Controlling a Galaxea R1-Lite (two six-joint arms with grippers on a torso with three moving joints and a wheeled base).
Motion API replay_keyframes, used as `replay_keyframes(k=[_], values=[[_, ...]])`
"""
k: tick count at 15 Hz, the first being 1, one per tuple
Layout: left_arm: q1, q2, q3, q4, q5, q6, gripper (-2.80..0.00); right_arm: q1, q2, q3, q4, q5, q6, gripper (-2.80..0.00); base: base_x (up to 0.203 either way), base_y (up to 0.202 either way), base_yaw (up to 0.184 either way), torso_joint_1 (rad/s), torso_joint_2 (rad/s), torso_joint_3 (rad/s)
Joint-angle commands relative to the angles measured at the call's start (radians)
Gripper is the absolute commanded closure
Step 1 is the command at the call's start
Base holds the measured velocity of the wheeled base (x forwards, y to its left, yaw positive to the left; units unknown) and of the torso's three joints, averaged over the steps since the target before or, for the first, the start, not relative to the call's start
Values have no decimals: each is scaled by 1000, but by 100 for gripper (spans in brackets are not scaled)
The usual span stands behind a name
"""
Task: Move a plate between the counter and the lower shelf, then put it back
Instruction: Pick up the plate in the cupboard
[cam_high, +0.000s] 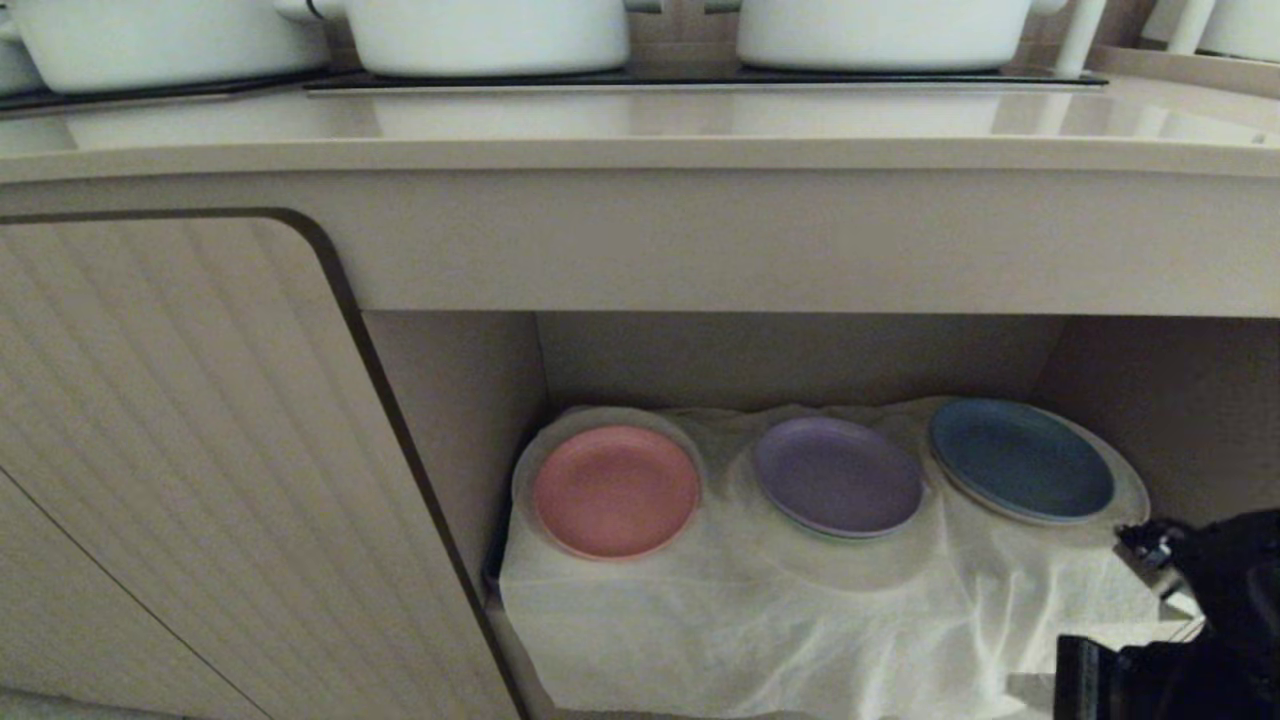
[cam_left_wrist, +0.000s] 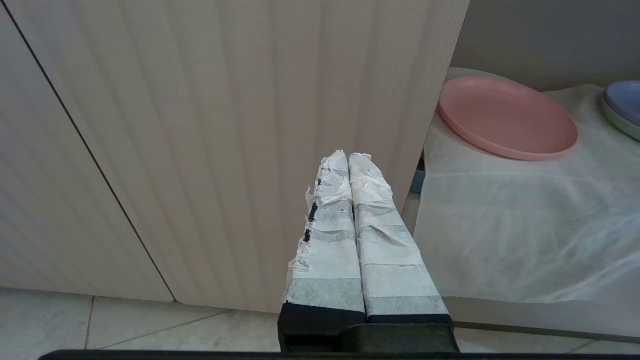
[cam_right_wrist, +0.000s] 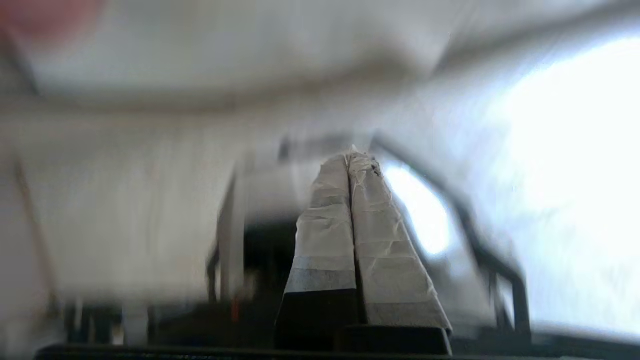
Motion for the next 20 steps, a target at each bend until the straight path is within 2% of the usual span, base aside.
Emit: replay_keyframes(k=[1,4,6,8,9,11,12,13,14,16,18,20], values=[[0,1,0,0,0,-1,0,-37,-41,2,-50,-89,-1,0,0,0,0,0,0,0],[0,1,0,0,2,-1,0,-71,-127,7,-55,-192,-100,0,0,0,0,0,0,0],[0,1,0,0,0,-1,0,-92,-222,9,-56,-224,-177,0,0,0,0,0,0,0],[0,1,0,0,0,-1,0,-87,-351,31,-68,-244,-290,0,0,0,0,0,0,0],[0,1,0,0,0,-1,0,-83,-400,50,-110,-275,-378,0,0,0,0,0,0,0],[0,1,0,0,0,-1,0,-75,-461,85,-280,-297,-488,0,0,0,0,0,0,0],[0,1,0,0,1,-1,0,-88,-475,117,-320,-295,-544,0,0,0,0,0,0,0],[0,1,0,0,0,-1,0,-141,-500,150,-345,-278,-587,0,0,0,0,0,0,0],[0,1,0,0,0,-1,0,-215,-544,193,-373,-220,-627,0,0,0,0,0,0,0],[0,1,0,0,0,-1,0,-365,-688,287,-423,-19,-690,0,0,0,0,0,0,0],[0,1,0,0,0,-1,0,-461,-841,358,-427,128,-749,0,0,0,0,0,0,0],[0,1,0,0,0,-1,0,-518,-982,389,-347,187,-801,0,0,0,0,0,0,0]])
